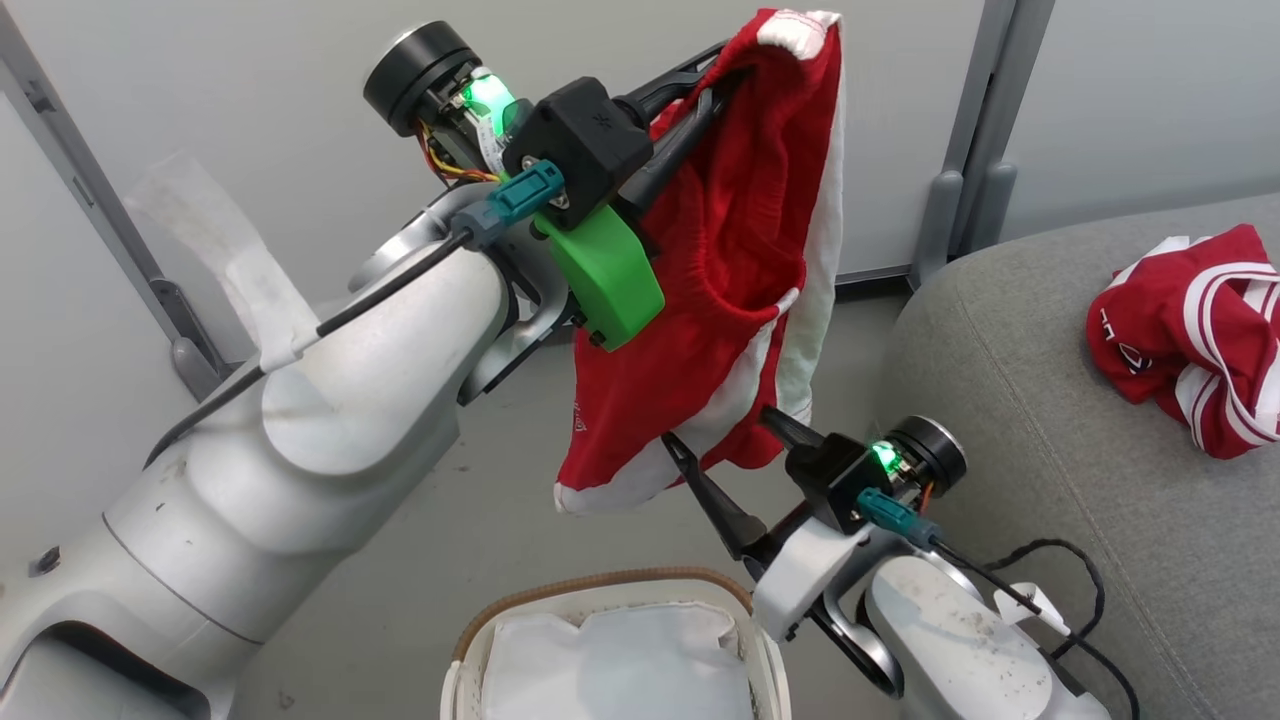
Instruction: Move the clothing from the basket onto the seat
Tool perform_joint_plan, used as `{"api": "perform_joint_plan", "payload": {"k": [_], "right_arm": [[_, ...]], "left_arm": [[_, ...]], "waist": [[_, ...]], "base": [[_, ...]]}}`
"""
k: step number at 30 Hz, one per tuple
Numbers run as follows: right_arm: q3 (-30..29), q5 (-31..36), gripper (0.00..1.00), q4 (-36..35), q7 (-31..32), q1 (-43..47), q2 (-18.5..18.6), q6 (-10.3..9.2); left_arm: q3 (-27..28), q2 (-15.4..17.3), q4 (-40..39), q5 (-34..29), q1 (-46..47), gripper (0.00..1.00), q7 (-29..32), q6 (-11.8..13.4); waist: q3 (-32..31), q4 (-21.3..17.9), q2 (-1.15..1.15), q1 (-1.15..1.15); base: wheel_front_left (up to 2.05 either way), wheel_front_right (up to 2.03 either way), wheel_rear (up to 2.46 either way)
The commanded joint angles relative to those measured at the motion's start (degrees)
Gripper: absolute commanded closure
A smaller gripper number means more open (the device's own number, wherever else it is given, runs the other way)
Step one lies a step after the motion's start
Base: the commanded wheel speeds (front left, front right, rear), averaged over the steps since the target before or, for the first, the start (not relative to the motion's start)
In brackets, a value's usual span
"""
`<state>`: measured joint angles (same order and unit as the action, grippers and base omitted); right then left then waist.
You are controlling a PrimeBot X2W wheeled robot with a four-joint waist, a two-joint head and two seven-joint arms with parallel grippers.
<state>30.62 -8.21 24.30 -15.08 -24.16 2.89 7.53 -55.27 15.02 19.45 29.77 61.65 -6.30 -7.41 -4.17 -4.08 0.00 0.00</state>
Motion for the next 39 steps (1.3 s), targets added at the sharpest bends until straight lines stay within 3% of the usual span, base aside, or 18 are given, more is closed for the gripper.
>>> {"api": "perform_joint_plan", "payload": {"k": [1,7,8,9,10,17,18,19,20,21,33,39], "right_arm": [[0.68,-0.72,0.00,-0.49,-0.14,-1.10,0.36,-0.08],[1.79,-2.16,0.00,-2.54,-0.14,-3.73,0.22,-0.08],[1.63,-2.10,0.53,-2.66,-0.14,-4.03,0.17,-0.08],[1.53,-2.12,0.80,-2.69,-0.14,-4.22,0.15,-0.08],[1.38,-2.13,0.98,-2.84,-0.14,-4.47,0.12,-0.08],[-0.75,-2.11,1.00,-4.88,-0.14,-3.63,0.11,-0.08],[-1.39,-1.75,1.00,-5.15,-0.14,-3.40,0.10,-0.08],[-1.90,-1.64,1.00,-5.38,-0.14,-3.23,0.08,-0.08],[-2.50,-1.42,1.00,-5.72,-0.14,-3.10,0.08,-0.08],[-3.29,-1.23,1.00,-6.15,-0.14,-2.96,0.08,-0.08],[-10.54,2.41,1.00,-8.02,-0.14,-1.97,0.08,-0.08],[-13.19,4.24,1.00,-7.92,-0.14,-0.17,0.08,-0.08]], "left_arm": [[0.03,-0.30,-0.13,0.47,0.71,1.00,-0.15,-0.11],[-0.19,-0.48,-0.04,1.19,-0.56,1.00,-0.18,0.16],[-0.19,-0.46,0.09,1.45,-0.93,1.00,-0.12,0.27],[-0.17,-0.43,0.21,1.61,-1.21,1.00,-0.04,0.37],[-0.13,-0.36,0.35,1.91,-1.56,1.00,0.02,0.48],[1.00,0.35,1.73,4.96,-5.83,1.00,-1.53,1.56],[1.20,0.43,1.98,5.54,-7.02,0.96,-2.00,1.85],[1.37,0.41,2.17,6.16,-8.08,0.84,-2.45,1.99],[1.63,0.30,2.33,6.90,-9.18,0.51,-3.04,2.16],[1.85,0.16,2.53,7.50,-10.45,0.01,-3.77,2.42],[2.50,-1.67,6.68,10.97,-26.18,0.00,-8.44,4.42],[5.75,-3.17,5.44,11.08,-33.60,0.00,-8.87,5.35]], "waist": [[-0.12,0.13,0.00,0.00],[-0.11,0.35,0.00,0.00],[-0.06,0.43,0.00,0.00],[-0.02,0.51,0.00,0.00],[0.04,0.61,0.00,0.00],[0.40,0.80,0.00,0.00],[0.45,0.78,0.00,0.00],[0.48,0.78,0.00,0.00],[0.52,0.79,0.00,0.00],[0.58,0.82,0.00,0.00],[0.88,1.17,0.00,0.00],[1.00,1.34,0.00,0.00]], "base": [[0.00,0.00,0.00],[0.00,0.00,0.00],[0.00,0.00,0.00],[0.00,0.00,0.00],[0.00,0.00,0.00],[0.00,0.00,0.00],[0.00,0.00,0.00],[0.00,0.00,0.00],[0.00,0.00,0.00],[0.00,0.00,0.00],[0.00,0.00,0.00],[0.00,0.00,0.00]]}}
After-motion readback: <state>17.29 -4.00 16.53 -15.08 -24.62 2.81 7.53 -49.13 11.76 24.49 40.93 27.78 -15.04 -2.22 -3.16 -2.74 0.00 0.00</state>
